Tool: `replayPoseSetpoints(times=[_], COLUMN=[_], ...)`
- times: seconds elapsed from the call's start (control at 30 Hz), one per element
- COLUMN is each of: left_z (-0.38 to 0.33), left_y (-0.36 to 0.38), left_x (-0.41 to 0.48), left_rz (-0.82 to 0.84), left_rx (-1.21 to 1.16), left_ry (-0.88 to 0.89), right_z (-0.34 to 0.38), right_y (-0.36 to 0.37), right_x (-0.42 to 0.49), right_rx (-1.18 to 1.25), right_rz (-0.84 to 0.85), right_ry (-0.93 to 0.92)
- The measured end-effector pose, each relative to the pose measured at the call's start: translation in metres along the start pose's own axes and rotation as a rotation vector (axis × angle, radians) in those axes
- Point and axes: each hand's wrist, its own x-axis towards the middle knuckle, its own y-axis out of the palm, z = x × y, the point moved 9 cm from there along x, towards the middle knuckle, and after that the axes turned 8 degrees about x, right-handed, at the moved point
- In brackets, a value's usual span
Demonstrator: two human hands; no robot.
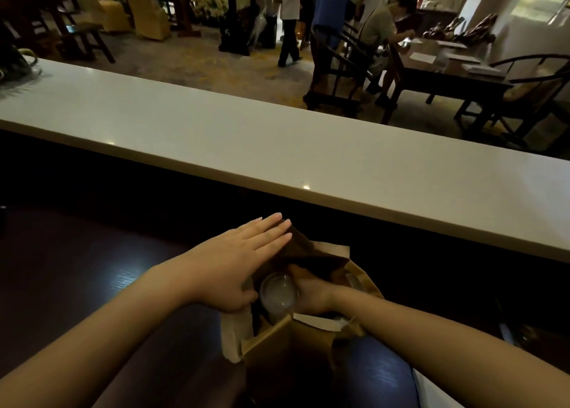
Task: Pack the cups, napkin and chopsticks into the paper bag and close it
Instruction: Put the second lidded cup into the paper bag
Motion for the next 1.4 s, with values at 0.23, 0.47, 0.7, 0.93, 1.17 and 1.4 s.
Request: replayPoseSetpoints(times=[0.23, 0.47, 0.7, 0.93, 1.17, 1.4], left_z=[0.004, 0.008, 0.005, -0.001, -0.018, -0.052], left_y=[0.001, -0.003, -0.013, -0.018, -0.026, -0.062], left_x=[-0.004, -0.006, 0.0, 0.0, 0.002, 0.007], left_rz=[0.007, 0.008, 0.033, 0.077, 0.077, -0.074], left_rx=[-0.01, 0.011, 0.067, 0.147, 0.166, 0.005], left_ry=[-0.017, -0.055, -0.092, -0.166, -0.216, -0.381], right_z=[-0.001, 0.008, 0.022, 0.036, 0.047, 0.023], right_y=[0.005, -0.009, -0.038, -0.074, -0.1, -0.13], right_x=[-0.003, -0.033, -0.071, -0.11, -0.147, -0.203], right_rx=[-0.153, -0.566, -0.742, -0.594, -0.237, -0.016], right_rz=[-0.007, 0.198, 0.262, 0.184, 0.038, -0.15], right_ry=[0.046, 0.092, 0.123, 0.027, -0.204, -0.364])
